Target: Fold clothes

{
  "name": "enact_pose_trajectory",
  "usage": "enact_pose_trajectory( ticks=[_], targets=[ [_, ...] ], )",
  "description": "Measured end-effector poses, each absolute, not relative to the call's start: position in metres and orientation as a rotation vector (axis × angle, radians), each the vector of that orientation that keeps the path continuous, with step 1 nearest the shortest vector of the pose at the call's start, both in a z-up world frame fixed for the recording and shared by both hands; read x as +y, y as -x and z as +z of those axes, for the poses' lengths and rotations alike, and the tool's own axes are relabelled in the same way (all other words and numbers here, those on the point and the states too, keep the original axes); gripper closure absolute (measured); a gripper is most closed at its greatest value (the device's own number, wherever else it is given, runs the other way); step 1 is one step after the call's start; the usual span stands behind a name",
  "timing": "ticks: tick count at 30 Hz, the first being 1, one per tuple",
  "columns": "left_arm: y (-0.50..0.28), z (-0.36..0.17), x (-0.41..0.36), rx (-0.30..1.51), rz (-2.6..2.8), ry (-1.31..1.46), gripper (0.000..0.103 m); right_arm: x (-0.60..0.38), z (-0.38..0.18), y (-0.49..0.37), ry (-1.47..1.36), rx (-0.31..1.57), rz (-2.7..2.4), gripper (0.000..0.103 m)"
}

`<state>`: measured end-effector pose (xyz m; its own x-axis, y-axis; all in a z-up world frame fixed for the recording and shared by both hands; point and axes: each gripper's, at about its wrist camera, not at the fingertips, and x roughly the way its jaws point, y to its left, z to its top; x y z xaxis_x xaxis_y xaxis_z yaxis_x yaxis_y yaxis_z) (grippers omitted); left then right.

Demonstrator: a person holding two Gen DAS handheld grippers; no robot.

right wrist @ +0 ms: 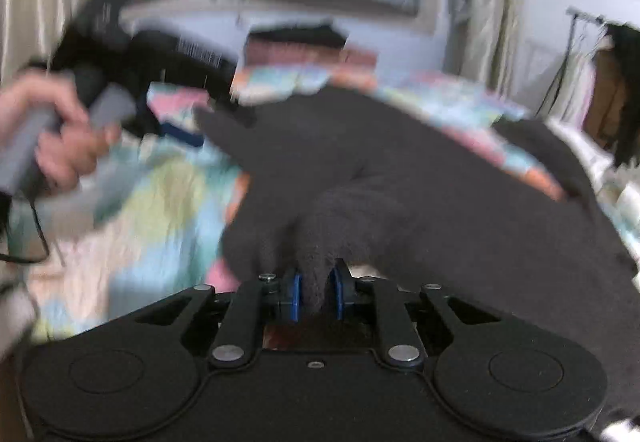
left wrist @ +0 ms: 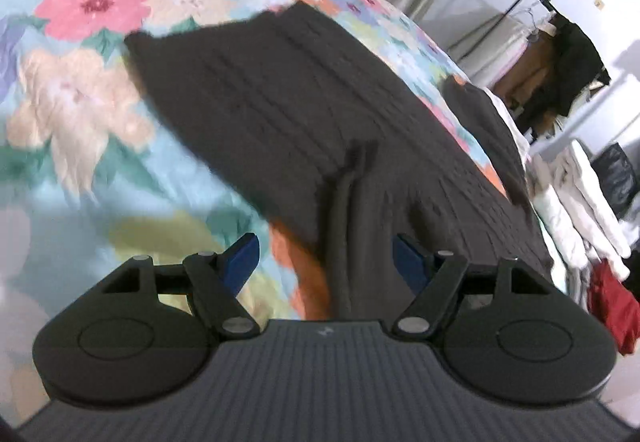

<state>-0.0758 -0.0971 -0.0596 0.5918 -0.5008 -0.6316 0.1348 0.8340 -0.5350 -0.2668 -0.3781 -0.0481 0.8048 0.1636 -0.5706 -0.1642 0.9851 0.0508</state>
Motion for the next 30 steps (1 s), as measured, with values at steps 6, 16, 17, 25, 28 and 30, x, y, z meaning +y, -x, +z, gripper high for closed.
enact_pose_trajectory(
  ticks=[6,16,17,25,28,30],
  targets=[
    [0.088,-0.041,-0.139,0.821,-0.552,0.301,0.029,-0.395,-0.062,0.255,-0.266,0.651,0.244,0.05],
    [0.092,-0.044,-0.149,0.86,-0.571,0.275,0.029,-0.372,-0.061,0.2,-0.288,0.639,0.271,0.082],
    [0.091,-0.041,-0.146,0.852,-0.575,0.297,0.029,-0.36,-0.058,0.206,-0.218,0.618,0.293,0.082],
    [0.098,-0.049,-0.193,0.836,-0.539,0.017,0.027,-0.318,-0.074,0.245,0.039,0.61,0.407,0.081],
    [0.09,-0.058,-0.207,0.877,-0.497,-0.013,0.023,-0.321,-0.072,0.246,0.019,0.626,0.426,0.081],
    [0.082,-0.061,-0.209,0.895,-0.506,0.03,0.02,-0.318,-0.071,0.246,0.04,0.636,0.444,0.081]
  ],
)
